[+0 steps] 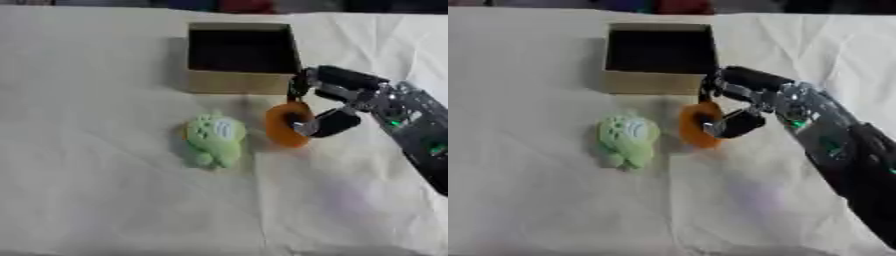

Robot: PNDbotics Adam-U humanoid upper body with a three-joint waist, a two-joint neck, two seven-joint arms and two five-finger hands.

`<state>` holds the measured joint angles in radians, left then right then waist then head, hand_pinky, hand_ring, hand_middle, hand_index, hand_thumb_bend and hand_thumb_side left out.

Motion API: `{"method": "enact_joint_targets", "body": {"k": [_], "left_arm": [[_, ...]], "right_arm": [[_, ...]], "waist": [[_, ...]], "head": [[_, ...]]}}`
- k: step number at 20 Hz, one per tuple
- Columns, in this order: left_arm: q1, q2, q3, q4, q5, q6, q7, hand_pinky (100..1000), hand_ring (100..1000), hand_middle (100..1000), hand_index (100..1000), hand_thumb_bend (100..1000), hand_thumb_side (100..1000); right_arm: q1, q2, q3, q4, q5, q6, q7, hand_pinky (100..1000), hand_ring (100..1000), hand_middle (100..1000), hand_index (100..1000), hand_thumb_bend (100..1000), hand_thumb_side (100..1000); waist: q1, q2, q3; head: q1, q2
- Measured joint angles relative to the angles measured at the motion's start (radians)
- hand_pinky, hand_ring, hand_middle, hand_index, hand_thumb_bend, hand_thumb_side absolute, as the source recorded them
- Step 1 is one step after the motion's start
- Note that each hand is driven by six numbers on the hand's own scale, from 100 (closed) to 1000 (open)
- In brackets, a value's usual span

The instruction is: Pick up objects on the table and place them in the box.

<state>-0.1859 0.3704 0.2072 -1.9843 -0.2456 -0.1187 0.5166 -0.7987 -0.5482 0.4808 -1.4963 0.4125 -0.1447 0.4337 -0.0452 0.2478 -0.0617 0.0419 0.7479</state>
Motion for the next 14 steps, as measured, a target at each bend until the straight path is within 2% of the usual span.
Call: {"method": "enact_joint_targets", "body": {"k": [9,14], "left_arm": [[0.0,0.0,0.0,0.0,0.0,0.0,0.0,779,565,625,855,160,975],[-0.008,0.0,0.0,0.0,0.0,0.0,0.0,778,564,624,855,160,976]], "right_arm": [[-0.119,-0.015,-0.053,-0.018,-0.027,0.009,-0.025,730,756,570,571,100,256],[-0.205,-0.004,-0.102,0.013,0.01,0.01,-0.064,735,759,576,575,100,235]], "waist": [[0.003,0.002,0.001],[0.006,0.013,0.009]], "head": [[-0.001,0.0],[-0.007,0.0]]}}
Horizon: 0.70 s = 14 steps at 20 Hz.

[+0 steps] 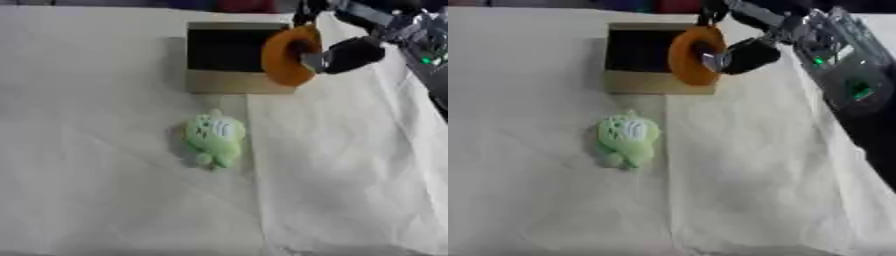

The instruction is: Pick up objects on the table and place them in the box.

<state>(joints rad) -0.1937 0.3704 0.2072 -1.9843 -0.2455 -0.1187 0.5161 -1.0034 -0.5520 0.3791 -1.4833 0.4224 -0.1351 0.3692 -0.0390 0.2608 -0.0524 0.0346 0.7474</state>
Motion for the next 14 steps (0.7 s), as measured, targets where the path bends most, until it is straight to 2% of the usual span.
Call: {"method": "enact_joint_targets", "body": {"k": [7,14], "left_arm": [[-0.007,0.0,0.0,0.0,0.003,-0.001,-0.004,778,562,624,855,159,977],[-0.009,0.0,-0.001,0.0,0.004,-0.001,-0.009,777,561,624,855,158,979]], "right_arm": [[-0.101,0.082,-0.067,0.169,0.131,-0.033,-0.063,734,759,578,577,100,233],[-0.151,0.162,-0.107,0.376,0.26,-0.097,-0.113,739,764,583,582,100,246]], "waist": [[0.004,0.014,0.018],[0.004,0.025,0.033]], "head": [[-0.013,-0.002],[-0.028,-0.003]]}}
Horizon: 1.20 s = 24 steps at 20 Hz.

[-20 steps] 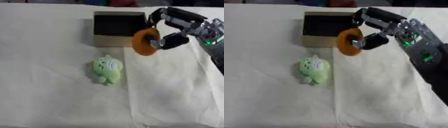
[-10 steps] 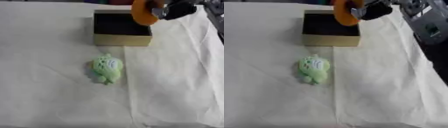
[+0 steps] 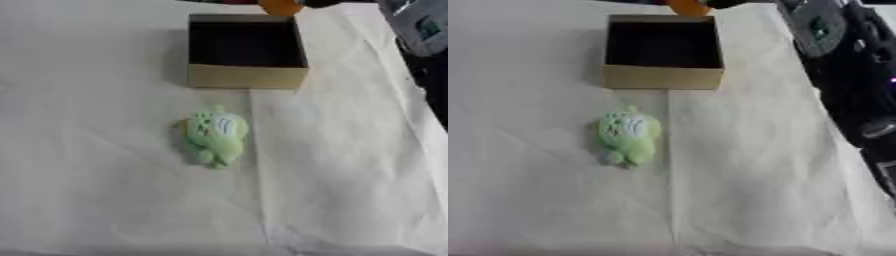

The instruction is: Pick up objects on the table and place them in the box.

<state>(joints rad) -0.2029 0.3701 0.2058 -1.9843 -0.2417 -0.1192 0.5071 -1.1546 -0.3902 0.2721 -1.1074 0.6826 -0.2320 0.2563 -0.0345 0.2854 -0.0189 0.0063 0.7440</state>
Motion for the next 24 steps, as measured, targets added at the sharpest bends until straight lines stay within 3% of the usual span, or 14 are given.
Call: {"method": "enact_joint_targets", "body": {"k": [7,17,20,22,24], "left_arm": [[-0.001,-0.001,-0.005,0.0,0.0,-0.002,-0.002,777,560,624,854,158,979],[-0.002,-0.009,-0.005,0.0,0.003,-0.001,-0.006,777,559,625,854,159,980],[-0.002,-0.009,-0.005,0.0,0.003,0.0,-0.008,777,559,625,854,158,981],[-0.002,-0.009,-0.005,0.0,0.003,0.0,-0.009,777,559,625,854,158,980],[-0.002,-0.009,-0.006,0.0,0.003,0.0,-0.009,777,559,625,854,158,980]], "right_arm": [[-0.011,0.051,-0.003,0.127,0.055,-0.058,0.007,743,771,586,587,100,265],[-0.027,0.113,-0.026,0.28,0.163,-0.092,-0.007,754,784,618,617,100,309],[-0.037,0.137,-0.044,0.327,0.221,-0.093,-0.038,782,822,690,687,100,450],[-0.043,0.147,-0.051,0.347,0.262,-0.094,-0.056,800,863,773,769,243,527],[-0.048,0.148,-0.051,0.354,0.308,-0.095,-0.062,820,887,810,815,305,551]], "waist": [[0.0,0.005,0.007],[0.001,0.005,0.012],[0.002,0.005,0.013],[0.001,0.005,0.013],[0.0,0.005,0.013]], "head": [[-0.007,-0.006],[-0.011,-0.006],[-0.015,-0.007],[-0.017,-0.007],[-0.018,-0.007]]}}
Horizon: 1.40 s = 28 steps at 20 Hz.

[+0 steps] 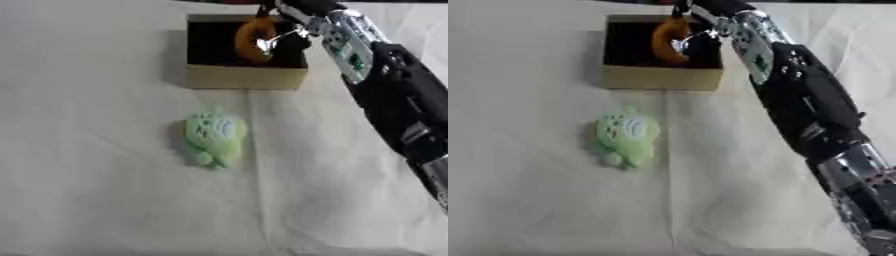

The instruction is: Pick up objects on the table and place them in the box.

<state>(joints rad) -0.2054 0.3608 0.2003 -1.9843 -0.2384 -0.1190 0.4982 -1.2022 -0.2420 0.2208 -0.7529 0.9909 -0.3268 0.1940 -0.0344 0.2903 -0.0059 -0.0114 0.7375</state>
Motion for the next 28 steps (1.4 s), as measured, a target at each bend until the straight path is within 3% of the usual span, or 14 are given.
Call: {"method": "enact_joint_targets", "body": {"k": [6,9,13,18,23,26,27,28], "left_arm": [[0.0,0.0,0.0,0.0,0.0,0.001,-0.001,777,559,626,854,158,979],[0.0,0.0,0.0,0.0,0.0,0.001,-0.002,778,558,625,854,157,979],[-0.001,0.0,-0.001,0.0,0.0,0.0,-0.003,778,559,626,852,156,979],[-0.019,0.049,-0.032,0.0,-0.024,0.005,-0.036,778,568,639,849,137,982],[-0.086,0.204,-0.12,0.0,-0.22,0.06,-0.186,780,613,682,858,198,885],[-0.133,0.295,-0.209,0.0,-0.33,0.089,-0.347,816,683,747,893,285,744],[-0.149,0.322,-0.241,0.0,-0.351,0.093,-0.412,817,686,748,892,290,736],[-0.169,0.347,-0.271,0.0,-0.366,0.095,-0.476,824,707,761,887,358,686]], "right_arm": [[-0.003,0.0,-0.01,-0.001,0.09,-0.001,0.023,830,906,829,836,336,564],[-0.003,0.0,-0.018,-0.009,0.095,0.0,0.042,828,902,820,830,294,569],[-0.002,-0.001,-0.033,-0.064,0.053,0.013,0.04,829,896,810,826,220,593],[0.019,-0.035,-0.043,-0.243,-0.052,0.058,0.017,833,893,801,818,138,641],[0.058,-0.107,-0.049,-0.478,-0.2,0.125,-0.006,832,886,789,809,100,711],[0.079,-0.146,-0.049,-0.602,-0.274,0.171,-0.015,831,882,789,807,100,708],[0.086,-0.158,-0.051,-0.637,-0.293,0.185,-0.019,831,882,789,807,100,707],[0.092,-0.169,-0.055,-0.67,-0.308,0.198,-0.022,831,881,788,805,101,700]], "waist": [[-0.002,0.0,-0.001],[-0.001,0.0,-0.001],[0.002,0.0,-0.004],[0.006,0.0,-0.012],[0.011,0.0,-0.028],[0.017,0.0,-0.039],[0.018,0.0,-0.044],[0.02,0.0,-0.047]], "head": [[0.0,0.0],[0.0,0.0],[0.0,0.0],[0.004,0.0],[0.016,0.0],[0.025,0.0],[0.027,0.0],[0.029,0.0]]}}
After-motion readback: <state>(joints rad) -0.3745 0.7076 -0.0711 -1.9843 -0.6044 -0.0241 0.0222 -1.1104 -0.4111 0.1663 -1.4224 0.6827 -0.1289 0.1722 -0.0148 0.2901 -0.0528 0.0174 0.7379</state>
